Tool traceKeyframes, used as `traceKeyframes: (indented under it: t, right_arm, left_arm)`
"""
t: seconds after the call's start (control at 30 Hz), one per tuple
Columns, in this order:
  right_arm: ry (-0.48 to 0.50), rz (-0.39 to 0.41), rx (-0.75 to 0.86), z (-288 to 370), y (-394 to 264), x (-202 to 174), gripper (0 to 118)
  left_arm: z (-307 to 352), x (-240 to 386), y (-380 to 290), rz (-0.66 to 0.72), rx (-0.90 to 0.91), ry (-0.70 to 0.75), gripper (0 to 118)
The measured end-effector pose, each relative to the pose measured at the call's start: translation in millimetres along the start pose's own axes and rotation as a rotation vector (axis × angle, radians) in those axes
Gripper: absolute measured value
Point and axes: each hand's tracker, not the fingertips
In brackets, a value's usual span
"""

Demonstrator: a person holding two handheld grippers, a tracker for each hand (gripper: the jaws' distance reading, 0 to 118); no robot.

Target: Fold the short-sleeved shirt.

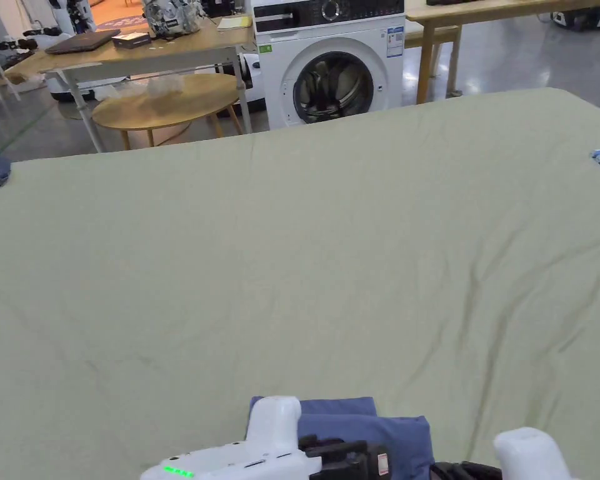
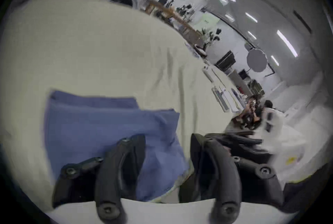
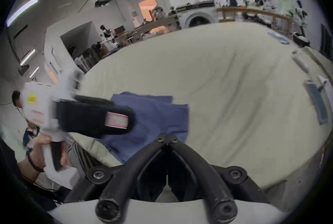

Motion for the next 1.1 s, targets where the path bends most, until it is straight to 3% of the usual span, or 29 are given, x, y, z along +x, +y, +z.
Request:
traceKeyframes:
  t: [0.07, 0.2, 0.27, 0.37, 0.57, 0.67, 0.77, 0.93, 1.07, 1.1]
  right_arm:
    - [-0.025, -0.021, -0.073, -32, 9, -3, 0]
    - [-0.075, -0.049, -0.237, -83, 10, 1, 0]
    - [-0.065, -0.069, -0.197, -74, 14, 0, 0]
    - [-0.062, -0.054, -0.196, -73, 10, 3, 0]
    - [-0.042, -0.095, -0.193, -73, 11, 8, 0]
    - [-0.02, -0.107, -0.184, -68, 13, 11, 0]
    - [0.07, -0.186, -0.114, -47, 17, 13, 0]
    - [0.039, -0.178, -0.076, -34, 10, 21, 0]
    - [0.045, -0.184, -0.089, -32, 4, 26, 0]
    - [0.05, -0.191, -0.087, -31, 4, 26, 0]
  left_arm:
    - [30, -13, -1, -0.008, 0.025, 0.056, 69]
    - [70, -53, -6, 0.082, 0.04, 0.121, 69]
    - [71, -77, -5, 0.149, 0.021, 0.128, 69]
    - [55, -108, -9, 0.258, 0.043, 0.03, 69]
    - [-7, -131, -26, 0.435, -0.089, -0.11, 68]
    - [-3, -144, -33, 0.508, -0.035, -0.128, 32]
    - [22, -154, -28, 0.516, -0.006, -0.152, 24]
    - [158, -202, -7, 0.493, 0.18, 0.063, 23]
    - [276, -282, -10, 0.561, 0.248, 0.406, 23]
    - [294, -298, -10, 0.579, 0.221, 0.436, 23]
